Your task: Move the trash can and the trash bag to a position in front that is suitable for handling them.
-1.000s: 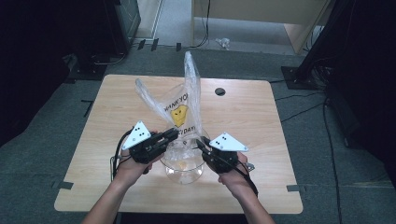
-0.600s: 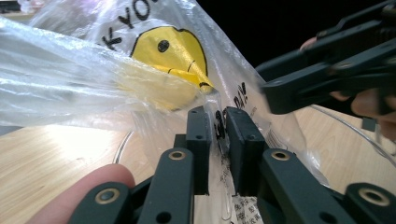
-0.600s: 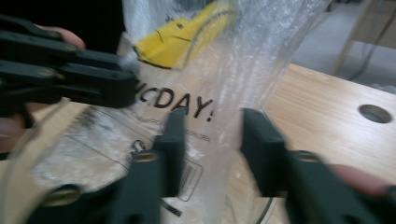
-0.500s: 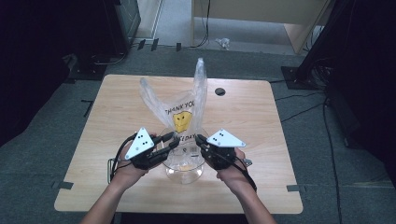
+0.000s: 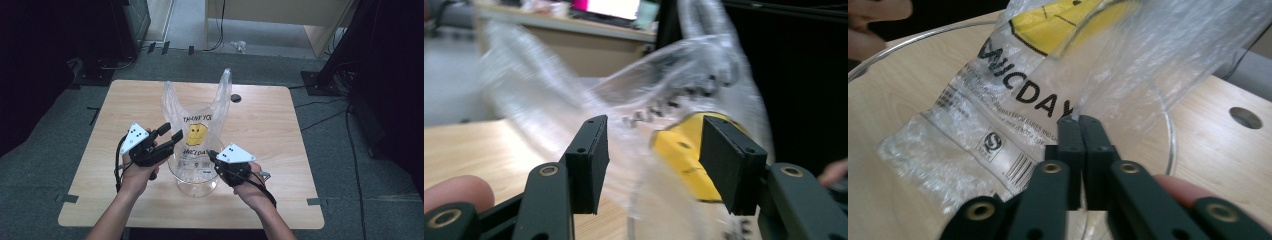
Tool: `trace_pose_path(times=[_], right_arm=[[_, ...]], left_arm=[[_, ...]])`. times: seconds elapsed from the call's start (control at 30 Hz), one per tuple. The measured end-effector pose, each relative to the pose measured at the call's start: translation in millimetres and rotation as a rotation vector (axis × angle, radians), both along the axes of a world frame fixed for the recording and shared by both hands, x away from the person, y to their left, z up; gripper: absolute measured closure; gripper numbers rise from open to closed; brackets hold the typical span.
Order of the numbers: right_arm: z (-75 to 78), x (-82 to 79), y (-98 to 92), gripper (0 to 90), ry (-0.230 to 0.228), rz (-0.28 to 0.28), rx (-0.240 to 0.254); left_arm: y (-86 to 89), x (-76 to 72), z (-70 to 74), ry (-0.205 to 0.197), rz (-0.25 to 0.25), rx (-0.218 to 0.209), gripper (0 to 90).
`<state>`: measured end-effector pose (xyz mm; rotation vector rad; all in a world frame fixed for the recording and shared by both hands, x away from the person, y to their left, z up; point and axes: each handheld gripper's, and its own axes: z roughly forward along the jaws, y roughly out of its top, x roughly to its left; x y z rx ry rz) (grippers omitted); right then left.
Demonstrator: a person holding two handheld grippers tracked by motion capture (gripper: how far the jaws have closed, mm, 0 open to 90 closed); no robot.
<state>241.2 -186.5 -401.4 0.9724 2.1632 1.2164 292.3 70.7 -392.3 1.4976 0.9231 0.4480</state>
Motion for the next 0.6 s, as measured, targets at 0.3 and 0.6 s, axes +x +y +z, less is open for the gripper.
trace_pose_path(times=[0.3,0.6], right_arm=[[8.0,0.2,-11.7,37.9,-0.008,-0.007,0.081],[31.0,16.2,-17.8,41.9,-0.032,-0.089,0.171]], left_arm=[[-3.2,-1.1,-4.2,0.014,-0.033,0.031,70.8],[-2.4,-9.6,-9.7,-0.022,-0.082,0.056,64.0]])
